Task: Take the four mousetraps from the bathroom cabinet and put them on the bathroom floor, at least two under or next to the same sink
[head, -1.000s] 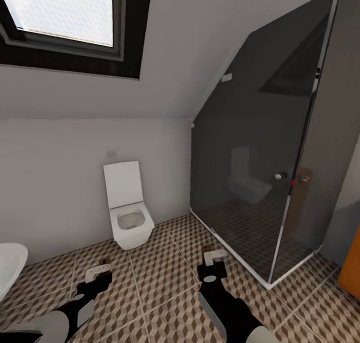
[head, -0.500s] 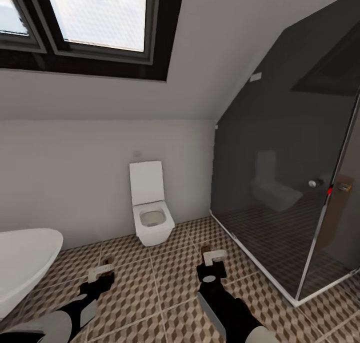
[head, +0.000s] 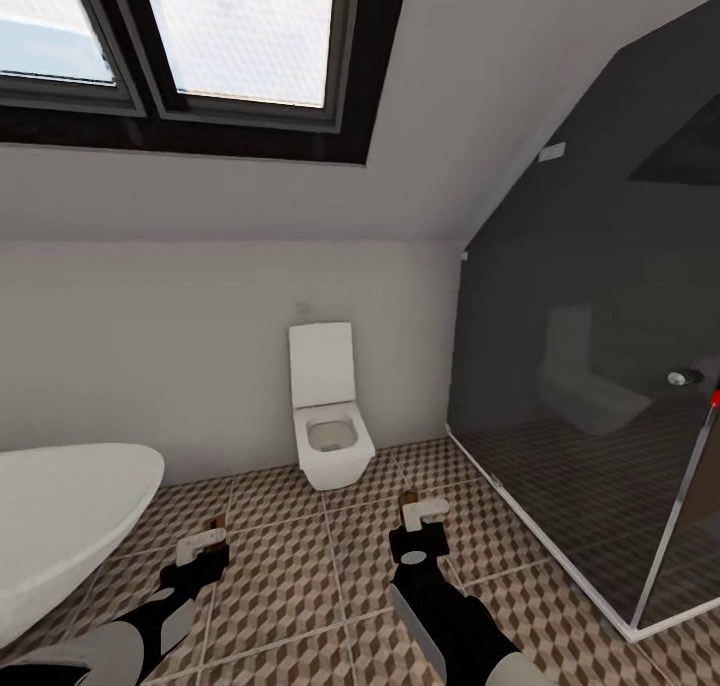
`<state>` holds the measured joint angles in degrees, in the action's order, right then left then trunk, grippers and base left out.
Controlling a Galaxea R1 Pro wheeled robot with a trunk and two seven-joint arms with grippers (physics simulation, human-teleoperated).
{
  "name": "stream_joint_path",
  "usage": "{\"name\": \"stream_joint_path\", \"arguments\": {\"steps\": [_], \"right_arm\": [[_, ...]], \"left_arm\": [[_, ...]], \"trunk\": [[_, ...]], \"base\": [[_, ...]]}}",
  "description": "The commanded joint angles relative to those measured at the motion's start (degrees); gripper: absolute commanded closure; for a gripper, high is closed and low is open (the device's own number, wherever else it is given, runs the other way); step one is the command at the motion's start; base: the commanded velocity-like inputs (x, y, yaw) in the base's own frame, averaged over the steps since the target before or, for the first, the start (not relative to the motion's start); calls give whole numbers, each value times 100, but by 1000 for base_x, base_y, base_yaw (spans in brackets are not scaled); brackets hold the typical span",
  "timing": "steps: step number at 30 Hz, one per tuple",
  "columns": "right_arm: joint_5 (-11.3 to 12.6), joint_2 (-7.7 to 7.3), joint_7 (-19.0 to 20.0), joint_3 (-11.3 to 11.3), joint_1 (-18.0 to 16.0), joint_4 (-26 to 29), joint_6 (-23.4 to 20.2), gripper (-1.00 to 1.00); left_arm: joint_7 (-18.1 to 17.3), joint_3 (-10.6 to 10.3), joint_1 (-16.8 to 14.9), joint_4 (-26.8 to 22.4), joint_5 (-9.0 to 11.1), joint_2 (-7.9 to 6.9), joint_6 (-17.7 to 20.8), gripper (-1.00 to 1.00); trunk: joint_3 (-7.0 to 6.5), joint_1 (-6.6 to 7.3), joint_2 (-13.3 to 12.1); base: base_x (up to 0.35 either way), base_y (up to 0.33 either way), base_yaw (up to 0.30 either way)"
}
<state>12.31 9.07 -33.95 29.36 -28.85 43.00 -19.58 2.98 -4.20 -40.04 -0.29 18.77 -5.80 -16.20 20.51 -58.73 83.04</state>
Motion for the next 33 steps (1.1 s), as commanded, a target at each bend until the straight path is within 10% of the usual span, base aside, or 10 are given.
{"name": "stream_joint_path", "arguments": {"steps": [1,33], "right_arm": [[39,-4,-48,26,-7,7,-32,100],[61,76,-28,24,-7,7,-176,100]], "left_arm": [[36,-46,-4,3,13,0,-15,100],[36,-45,-4,3,22,-1,-24,100]], "trunk": [[7,0,4],[7,0,4]], "base": [[0,0,45],[0,0,192]]}}
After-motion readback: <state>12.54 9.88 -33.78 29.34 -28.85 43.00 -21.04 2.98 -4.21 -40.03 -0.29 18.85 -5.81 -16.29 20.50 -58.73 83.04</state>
